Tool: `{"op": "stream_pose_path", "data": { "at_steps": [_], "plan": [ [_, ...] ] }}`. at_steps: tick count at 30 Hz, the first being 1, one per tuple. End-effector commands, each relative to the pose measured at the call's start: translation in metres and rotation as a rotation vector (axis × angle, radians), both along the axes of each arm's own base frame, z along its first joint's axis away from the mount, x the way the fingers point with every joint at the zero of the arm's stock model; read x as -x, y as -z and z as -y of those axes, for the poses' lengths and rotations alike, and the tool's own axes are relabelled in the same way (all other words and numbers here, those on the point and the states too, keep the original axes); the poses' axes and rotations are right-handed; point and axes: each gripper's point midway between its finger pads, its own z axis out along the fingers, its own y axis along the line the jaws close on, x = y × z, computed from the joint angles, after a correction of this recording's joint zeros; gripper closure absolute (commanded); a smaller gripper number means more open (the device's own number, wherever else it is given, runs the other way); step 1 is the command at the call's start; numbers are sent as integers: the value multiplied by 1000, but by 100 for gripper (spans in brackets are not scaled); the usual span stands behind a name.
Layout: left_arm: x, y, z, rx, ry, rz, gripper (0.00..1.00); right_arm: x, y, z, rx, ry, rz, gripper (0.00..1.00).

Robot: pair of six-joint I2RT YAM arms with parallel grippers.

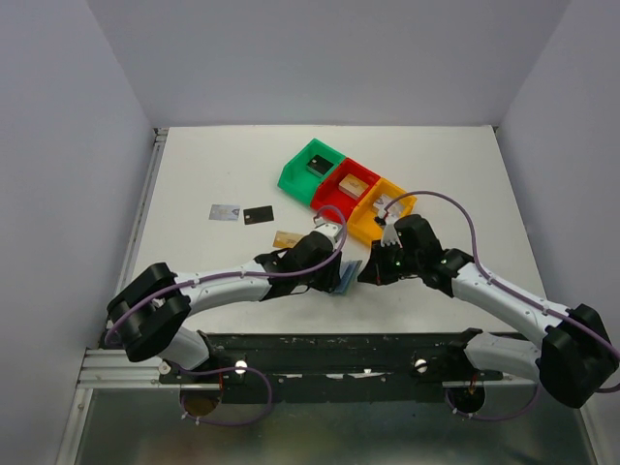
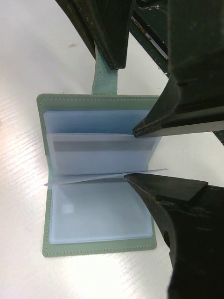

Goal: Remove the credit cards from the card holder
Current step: Remove the credit card from the card holder.

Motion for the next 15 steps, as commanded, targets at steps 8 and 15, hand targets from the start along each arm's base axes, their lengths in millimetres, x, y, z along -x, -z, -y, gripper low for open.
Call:
{"op": "stream_pose_path", "data": {
  "at_steps": [8, 15],
  "plan": [
    [-17, -6, -32, -65, -142, 45, 46, -10, -8, 0, 9, -3, 31, 100],
    [-15, 1, -41, -82, -173, 30, 46, -17, -4, 4, 53, -21, 49, 100]
  ]
}}
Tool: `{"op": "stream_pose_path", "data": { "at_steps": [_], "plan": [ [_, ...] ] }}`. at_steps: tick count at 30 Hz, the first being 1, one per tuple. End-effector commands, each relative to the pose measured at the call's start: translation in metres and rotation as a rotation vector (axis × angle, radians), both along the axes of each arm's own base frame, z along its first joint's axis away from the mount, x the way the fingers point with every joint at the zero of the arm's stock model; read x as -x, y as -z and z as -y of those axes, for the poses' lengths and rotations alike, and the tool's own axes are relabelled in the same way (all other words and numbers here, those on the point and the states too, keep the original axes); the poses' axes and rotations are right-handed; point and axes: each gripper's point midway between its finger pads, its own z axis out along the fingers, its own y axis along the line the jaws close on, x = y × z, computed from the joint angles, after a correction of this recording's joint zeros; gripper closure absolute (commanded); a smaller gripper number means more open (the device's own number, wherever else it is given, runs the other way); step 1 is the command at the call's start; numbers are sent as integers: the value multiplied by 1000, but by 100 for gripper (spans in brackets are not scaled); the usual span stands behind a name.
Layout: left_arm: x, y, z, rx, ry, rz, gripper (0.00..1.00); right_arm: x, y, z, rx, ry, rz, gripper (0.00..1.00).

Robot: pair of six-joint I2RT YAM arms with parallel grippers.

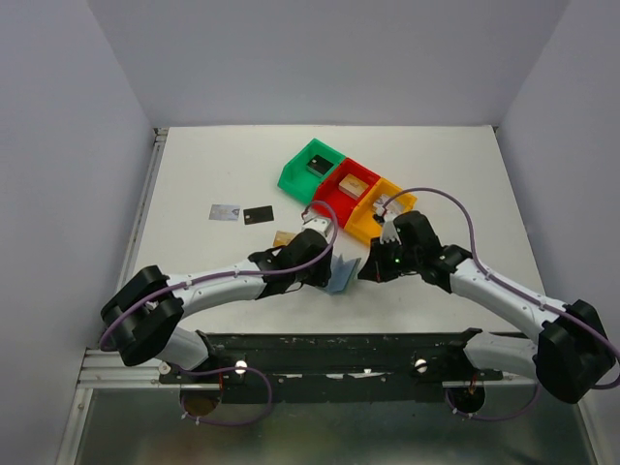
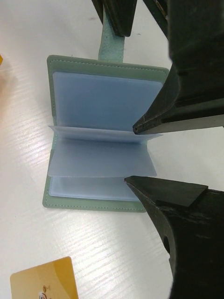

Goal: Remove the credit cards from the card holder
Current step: Remove the credit card from the card holder.

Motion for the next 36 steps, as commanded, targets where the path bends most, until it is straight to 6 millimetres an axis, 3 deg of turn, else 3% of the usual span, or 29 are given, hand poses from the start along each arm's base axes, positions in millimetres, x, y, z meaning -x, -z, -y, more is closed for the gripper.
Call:
{"op": "stream_pose_path", "data": {
  "at_steps": [1, 10, 16, 27, 31, 36],
  "plan": [
    [1, 6, -19, -36, -62, -2, 46, -14, -5, 3, 43, -12, 43, 100],
    [6, 8, -44, -49, -135, -7, 47, -28, -6, 9, 118, -4, 64, 100],
    [2, -5, -52, -2, -162, 24, 46, -24, 0, 11, 124, 4, 35, 100],
    [-22, -48, -1, 227, -19, 100, 48, -4, 32, 31, 201, 74, -82, 100],
    [-31, -37, 12, 201, 5, 69, 50, -3, 38, 36, 228, 102, -108, 100],
    [-35, -17, 15, 166, 0, 40, 51, -4, 42, 42, 267, 127, -119, 100]
  ]
}}
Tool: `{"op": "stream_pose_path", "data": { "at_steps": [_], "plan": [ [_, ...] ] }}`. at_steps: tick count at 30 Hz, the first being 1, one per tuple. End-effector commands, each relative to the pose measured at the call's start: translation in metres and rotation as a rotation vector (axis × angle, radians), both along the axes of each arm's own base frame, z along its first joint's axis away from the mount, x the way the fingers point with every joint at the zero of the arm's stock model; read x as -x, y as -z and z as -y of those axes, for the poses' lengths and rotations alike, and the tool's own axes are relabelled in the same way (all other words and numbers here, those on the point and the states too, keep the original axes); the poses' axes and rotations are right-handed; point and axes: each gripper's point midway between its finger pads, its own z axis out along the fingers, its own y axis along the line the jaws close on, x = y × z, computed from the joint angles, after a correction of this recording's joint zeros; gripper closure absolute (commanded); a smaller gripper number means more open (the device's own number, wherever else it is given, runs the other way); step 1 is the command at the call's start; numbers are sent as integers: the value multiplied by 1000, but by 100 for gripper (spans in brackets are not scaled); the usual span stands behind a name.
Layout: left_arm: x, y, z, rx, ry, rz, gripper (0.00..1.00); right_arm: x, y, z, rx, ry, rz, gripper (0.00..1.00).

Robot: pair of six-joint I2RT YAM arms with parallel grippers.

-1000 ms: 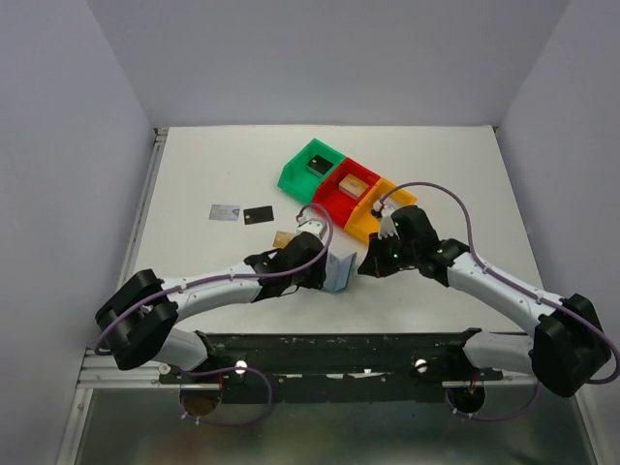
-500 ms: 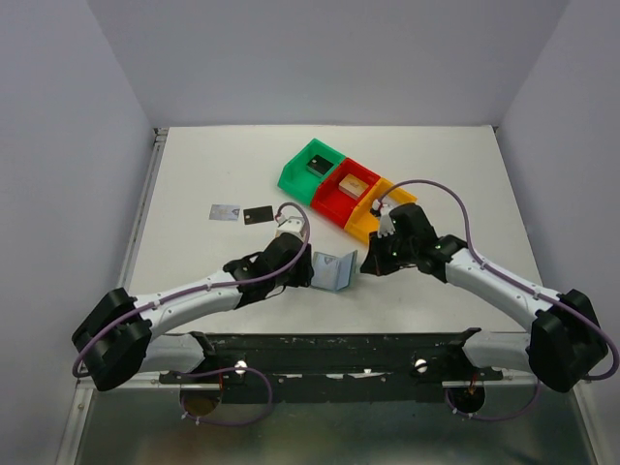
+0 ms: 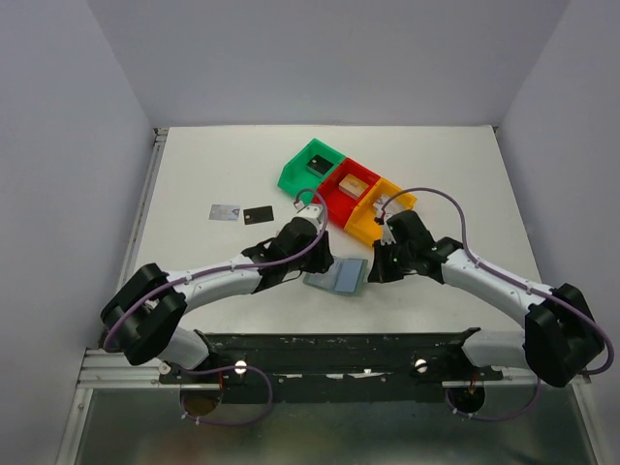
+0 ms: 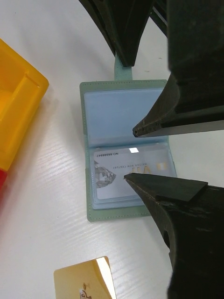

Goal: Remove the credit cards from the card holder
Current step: Remove the credit card from the card holder.

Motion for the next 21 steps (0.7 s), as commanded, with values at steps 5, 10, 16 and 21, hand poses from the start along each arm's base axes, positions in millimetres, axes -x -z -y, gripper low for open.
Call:
{"op": "stream_pose_path", "data": {
  "at_steps": [5, 10, 16, 21],
  "plan": [
    [-6, 28, -2, -72, -9, -38, 55, -1, 16, 20, 117, 77, -57, 89],
    [-2, 43, -12, -115, -41, -70, 57, -5, 8, 21, 125, 114, -59, 67],
    [1, 47, -20, -126, -58, -76, 57, -9, -27, 17, 66, 122, 6, 54],
    [5, 50, -29, -129, -98, -82, 62, -8, -59, -14, -153, 55, 76, 54]
  ]
}}
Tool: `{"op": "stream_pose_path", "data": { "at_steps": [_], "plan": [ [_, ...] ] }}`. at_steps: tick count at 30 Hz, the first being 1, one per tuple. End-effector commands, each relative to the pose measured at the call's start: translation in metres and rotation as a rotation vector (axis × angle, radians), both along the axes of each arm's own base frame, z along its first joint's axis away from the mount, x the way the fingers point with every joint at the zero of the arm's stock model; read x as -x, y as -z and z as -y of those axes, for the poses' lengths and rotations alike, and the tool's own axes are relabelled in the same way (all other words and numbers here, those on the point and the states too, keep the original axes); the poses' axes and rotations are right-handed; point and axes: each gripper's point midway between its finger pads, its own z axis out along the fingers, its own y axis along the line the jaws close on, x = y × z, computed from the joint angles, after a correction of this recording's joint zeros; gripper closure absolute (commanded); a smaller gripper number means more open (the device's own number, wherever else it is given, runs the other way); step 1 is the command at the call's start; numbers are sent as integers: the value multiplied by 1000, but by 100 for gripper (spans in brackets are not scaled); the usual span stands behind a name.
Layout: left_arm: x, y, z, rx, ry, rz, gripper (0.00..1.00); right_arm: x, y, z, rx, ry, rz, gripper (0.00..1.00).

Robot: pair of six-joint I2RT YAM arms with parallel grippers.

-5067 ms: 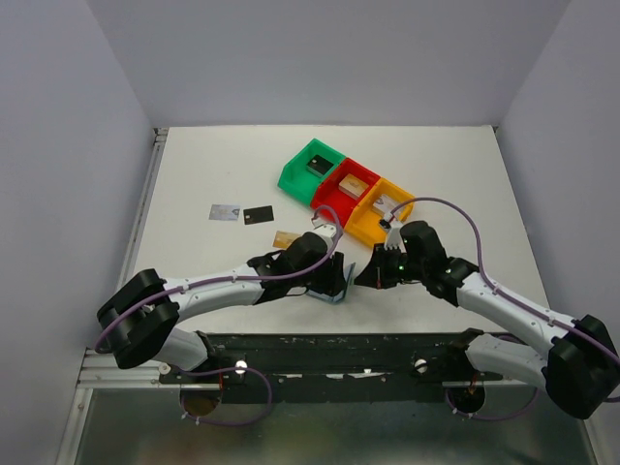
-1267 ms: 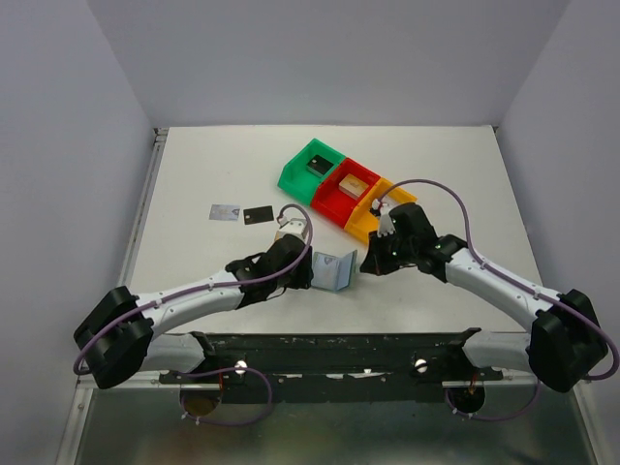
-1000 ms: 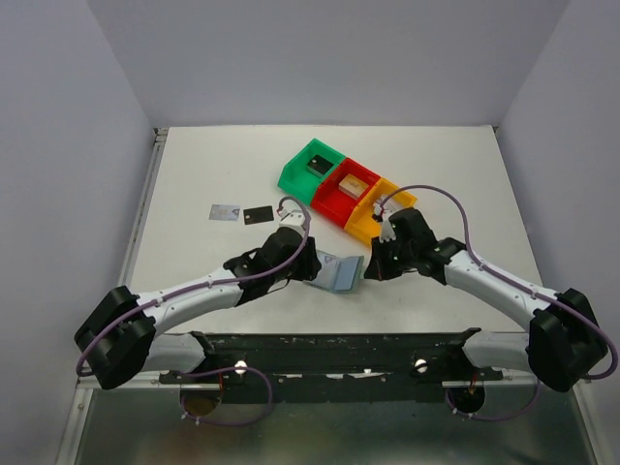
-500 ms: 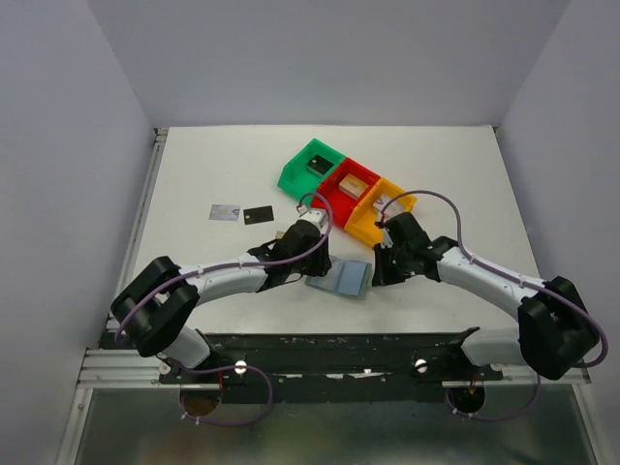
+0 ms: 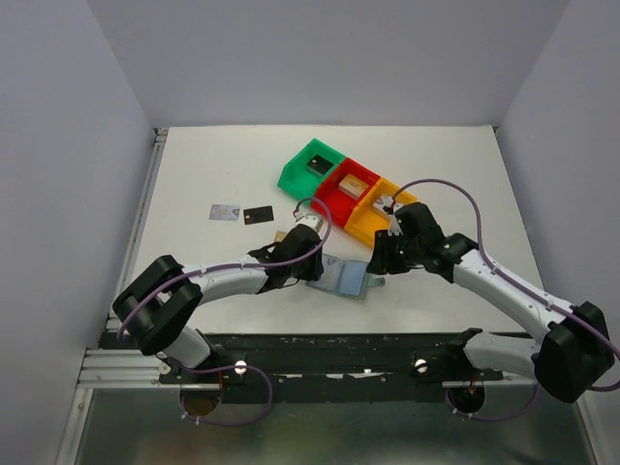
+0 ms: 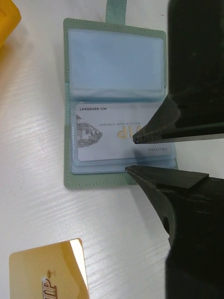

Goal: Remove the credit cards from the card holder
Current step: Remove the credit card from the card holder.

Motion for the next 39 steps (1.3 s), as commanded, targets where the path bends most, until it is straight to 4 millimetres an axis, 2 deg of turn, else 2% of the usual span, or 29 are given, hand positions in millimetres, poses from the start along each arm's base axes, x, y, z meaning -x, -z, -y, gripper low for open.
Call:
{"op": "stream_pose_path", "data": {
  "at_steps": [1, 6, 9, 16, 24, 36, 39],
  "plan": [
    [2, 4, -18, -18, -71, 5, 62, -1, -35, -33, -225, -55, 70, 54],
    [11, 13, -27, -9, -97, -11, 65, 2, -38, -71, -468, -80, 7, 61],
    [17, 19, -28, -16, -92, -21, 65, -2, -26, -78, -497, -55, -35, 61],
    [27, 27, -29, -17, -83, -38, 65, -7, 11, -81, -477, 10, -118, 58],
    [35, 30, -30, -10, -81, -47, 66, -10, 36, -81, -446, 47, -166, 57],
    [42, 5, -34, 47, -86, -11, 67, -10, 62, -82, -423, 58, -216, 57],
    [40, -9, -33, 70, -73, 22, 60, -9, 63, -82, -420, 58, -218, 57]
  ]
}}
